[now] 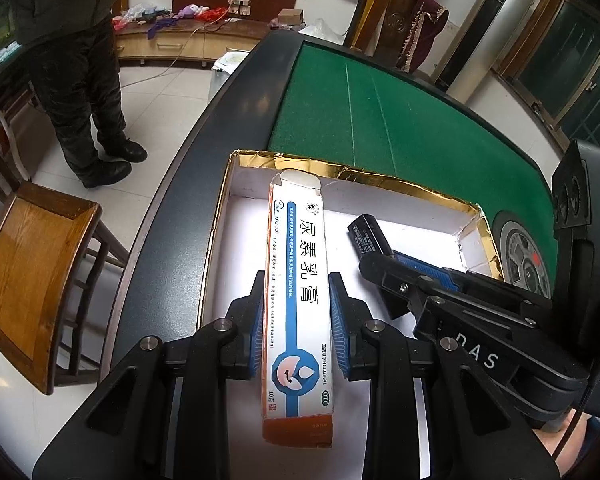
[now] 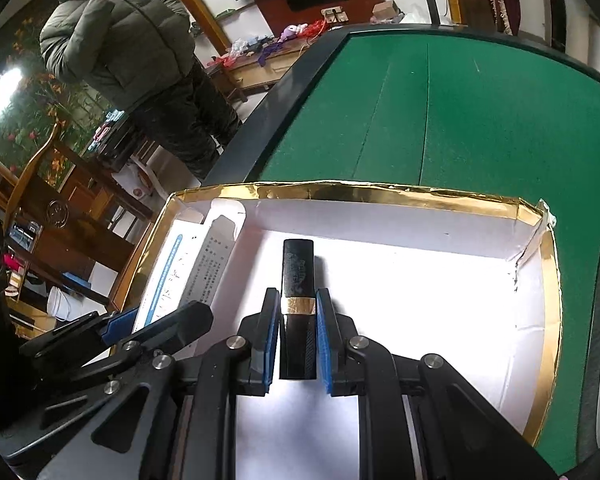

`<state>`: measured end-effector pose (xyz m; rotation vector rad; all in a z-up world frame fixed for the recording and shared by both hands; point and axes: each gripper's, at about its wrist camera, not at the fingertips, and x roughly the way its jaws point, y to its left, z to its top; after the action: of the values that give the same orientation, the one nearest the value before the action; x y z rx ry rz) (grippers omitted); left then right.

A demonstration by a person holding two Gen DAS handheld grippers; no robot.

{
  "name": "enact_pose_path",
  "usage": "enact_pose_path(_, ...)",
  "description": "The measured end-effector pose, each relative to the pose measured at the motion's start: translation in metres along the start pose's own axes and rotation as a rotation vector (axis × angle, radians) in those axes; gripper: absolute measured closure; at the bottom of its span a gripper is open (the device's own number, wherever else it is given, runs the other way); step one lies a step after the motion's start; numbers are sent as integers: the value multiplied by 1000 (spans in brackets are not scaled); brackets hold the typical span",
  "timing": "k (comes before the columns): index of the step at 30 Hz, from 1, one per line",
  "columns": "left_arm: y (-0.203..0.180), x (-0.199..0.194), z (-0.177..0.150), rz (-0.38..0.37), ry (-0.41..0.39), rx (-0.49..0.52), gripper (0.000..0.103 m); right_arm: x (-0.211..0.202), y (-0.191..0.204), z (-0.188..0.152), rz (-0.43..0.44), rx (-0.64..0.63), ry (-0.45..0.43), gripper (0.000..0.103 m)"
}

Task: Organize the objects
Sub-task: 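Carry the cream box and black tube over the white gold-rimmed tray with both grippers, then lower the cream box and open the left gripper while the right releases the black tube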

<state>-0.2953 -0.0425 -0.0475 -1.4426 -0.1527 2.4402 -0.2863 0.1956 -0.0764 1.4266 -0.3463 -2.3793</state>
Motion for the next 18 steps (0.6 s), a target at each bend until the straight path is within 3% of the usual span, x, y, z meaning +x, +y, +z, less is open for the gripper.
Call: enact_pose_path(18,6,-2,2,-32,-6,-24,75,4,-7,-1,18,31,-21,87)
